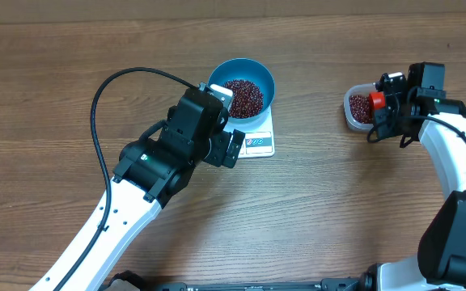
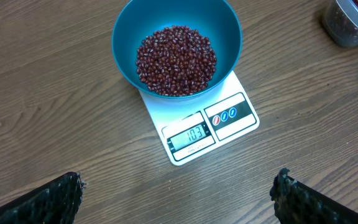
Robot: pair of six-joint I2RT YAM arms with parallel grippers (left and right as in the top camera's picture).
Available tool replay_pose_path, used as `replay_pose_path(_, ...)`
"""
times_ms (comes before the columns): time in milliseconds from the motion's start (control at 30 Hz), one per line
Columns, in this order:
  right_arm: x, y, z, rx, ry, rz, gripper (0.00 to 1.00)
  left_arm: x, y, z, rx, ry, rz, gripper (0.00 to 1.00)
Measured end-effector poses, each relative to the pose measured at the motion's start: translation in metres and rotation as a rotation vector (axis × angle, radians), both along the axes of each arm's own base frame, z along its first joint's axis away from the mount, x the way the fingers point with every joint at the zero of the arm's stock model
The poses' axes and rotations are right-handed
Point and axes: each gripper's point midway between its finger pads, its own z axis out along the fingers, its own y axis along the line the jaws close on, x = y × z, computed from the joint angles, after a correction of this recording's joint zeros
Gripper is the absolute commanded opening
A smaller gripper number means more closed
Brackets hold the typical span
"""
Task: Scoop item into bowl and weigh 150g on scale
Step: 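Move the empty red scoop with the right gripper back to the bean tub, then dip the red scoop into the beans with the right gripper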
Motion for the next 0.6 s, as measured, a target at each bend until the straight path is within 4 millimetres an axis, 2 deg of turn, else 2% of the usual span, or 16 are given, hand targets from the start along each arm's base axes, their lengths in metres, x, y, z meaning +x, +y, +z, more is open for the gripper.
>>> replay_pose_path(200,-0.0067,0.0015,-0.0043,0.007,0.033,0.001,0.04,0.0000,0.0000,0.0000,0.000,0.000,0.000,0.99)
replay_pose_path(600,-0.0080,-0.0001,-0.0052,0.093,0.024,-0.008,0.04,0.0000,0.0000,0.0000,0.000,0.000,0.000,1.00)
